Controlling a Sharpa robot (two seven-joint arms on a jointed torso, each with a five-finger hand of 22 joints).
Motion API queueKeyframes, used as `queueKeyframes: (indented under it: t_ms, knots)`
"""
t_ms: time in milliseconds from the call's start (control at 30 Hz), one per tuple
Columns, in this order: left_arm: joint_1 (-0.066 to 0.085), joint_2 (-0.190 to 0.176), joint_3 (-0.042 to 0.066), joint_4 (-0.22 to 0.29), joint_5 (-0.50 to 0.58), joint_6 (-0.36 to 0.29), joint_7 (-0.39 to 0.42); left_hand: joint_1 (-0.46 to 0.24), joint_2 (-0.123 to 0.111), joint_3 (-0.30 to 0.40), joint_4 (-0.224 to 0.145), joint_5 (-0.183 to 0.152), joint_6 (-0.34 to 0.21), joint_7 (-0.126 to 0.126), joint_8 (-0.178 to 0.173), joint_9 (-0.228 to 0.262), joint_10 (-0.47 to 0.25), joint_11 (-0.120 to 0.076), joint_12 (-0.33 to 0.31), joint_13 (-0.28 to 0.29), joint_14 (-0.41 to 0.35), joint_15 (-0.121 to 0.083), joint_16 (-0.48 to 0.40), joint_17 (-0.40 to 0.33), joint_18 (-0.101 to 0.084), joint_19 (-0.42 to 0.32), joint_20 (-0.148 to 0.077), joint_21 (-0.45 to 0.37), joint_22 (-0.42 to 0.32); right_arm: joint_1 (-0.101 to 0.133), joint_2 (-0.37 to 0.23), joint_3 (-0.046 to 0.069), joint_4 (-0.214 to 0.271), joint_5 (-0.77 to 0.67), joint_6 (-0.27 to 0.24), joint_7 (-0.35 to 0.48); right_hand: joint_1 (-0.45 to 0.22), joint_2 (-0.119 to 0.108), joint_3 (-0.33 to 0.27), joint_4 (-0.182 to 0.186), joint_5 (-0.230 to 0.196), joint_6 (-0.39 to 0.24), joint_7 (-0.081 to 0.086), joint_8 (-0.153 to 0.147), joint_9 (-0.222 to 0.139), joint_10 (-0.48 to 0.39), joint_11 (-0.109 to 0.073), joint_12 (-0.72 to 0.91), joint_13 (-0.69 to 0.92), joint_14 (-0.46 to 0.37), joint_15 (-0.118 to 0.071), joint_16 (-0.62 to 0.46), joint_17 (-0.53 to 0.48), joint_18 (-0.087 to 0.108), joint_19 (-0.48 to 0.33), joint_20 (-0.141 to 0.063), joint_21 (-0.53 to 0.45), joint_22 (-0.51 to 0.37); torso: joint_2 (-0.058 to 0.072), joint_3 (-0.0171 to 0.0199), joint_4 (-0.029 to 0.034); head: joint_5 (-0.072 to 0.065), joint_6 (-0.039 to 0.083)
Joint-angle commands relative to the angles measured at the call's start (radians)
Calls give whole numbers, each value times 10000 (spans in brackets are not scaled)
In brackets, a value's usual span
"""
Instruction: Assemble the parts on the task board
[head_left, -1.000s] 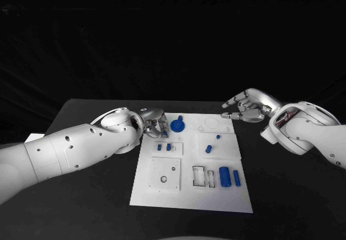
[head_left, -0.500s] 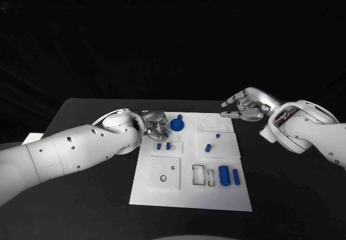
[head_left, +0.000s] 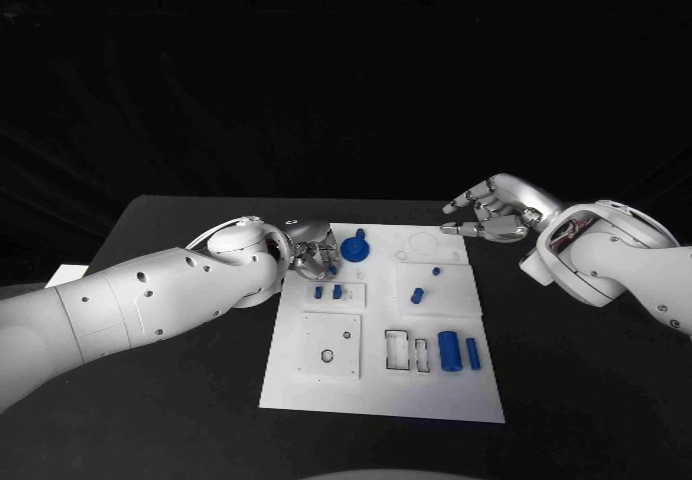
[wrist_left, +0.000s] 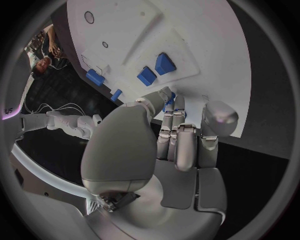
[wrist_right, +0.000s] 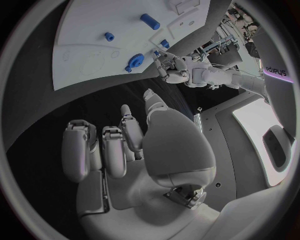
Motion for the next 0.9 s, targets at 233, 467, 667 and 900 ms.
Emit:
queueKeyframes:
  t_ms: [233,467,667,900]
  knots:
    - [-46,61,-38,-121,-40,445,-260,-267,-94,-47,-44,-34,-629,113,-521,-216,-195,157,-363,-9,527,119,17,-120,44,181,100,-65,-55,-7,3,1,-3,-47,128,70,35,101,-36,-1,64,40,-38,56,-6,-46,23,-4,210,910,26,-60,2011,139,-75,-19,-30,10,1,3,-12,-13,-20]
    - [-50,54,-41,-149,-40,427,-297,-310,-130,-72,-34,-33,-732,149,-628,-236,-292,198,-479,-12,514,150,-2,-174,41,176,125,-75,-53,-7,1,1,-10,-47,140,62,35,101,-36,-1,64,40,-38,56,-6,-46,23,-4,210,910,26,-60,2011,139,-75,-19,-30,10,-6,2,-1,-27,-24]
    - [-51,8,-40,-175,-40,368,-331,-320,-163,-95,-41,-29,-849,188,-748,-248,-444,250,-628,-21,502,194,-17,-217,42,166,159,-107,-71,-9,-13,1,-39,-55,206,-36,93,128,-52,3,65,6,-28,40,-11,-427,26,-672,-301,893,27,-104,1943,157,-111,-20,-83,-85,-7,2,-3,-33,-12]
    - [-48,-261,-27,-236,326,-180,-144,-228,-202,-237,-108,-17,-1344,272,-907,-256,-1230,391,-915,-75,472,306,-62,-349,37,155,254,-146,-79,-39,-34,-1,-161,-936,1132,-838,1465,284,832,-299,-44,-67,40,-29,-8,-3488,113,-7860,-5871,635,49,-839,924,369,-558,-14,-814,-1260,-6,-4,-11,-60,45]
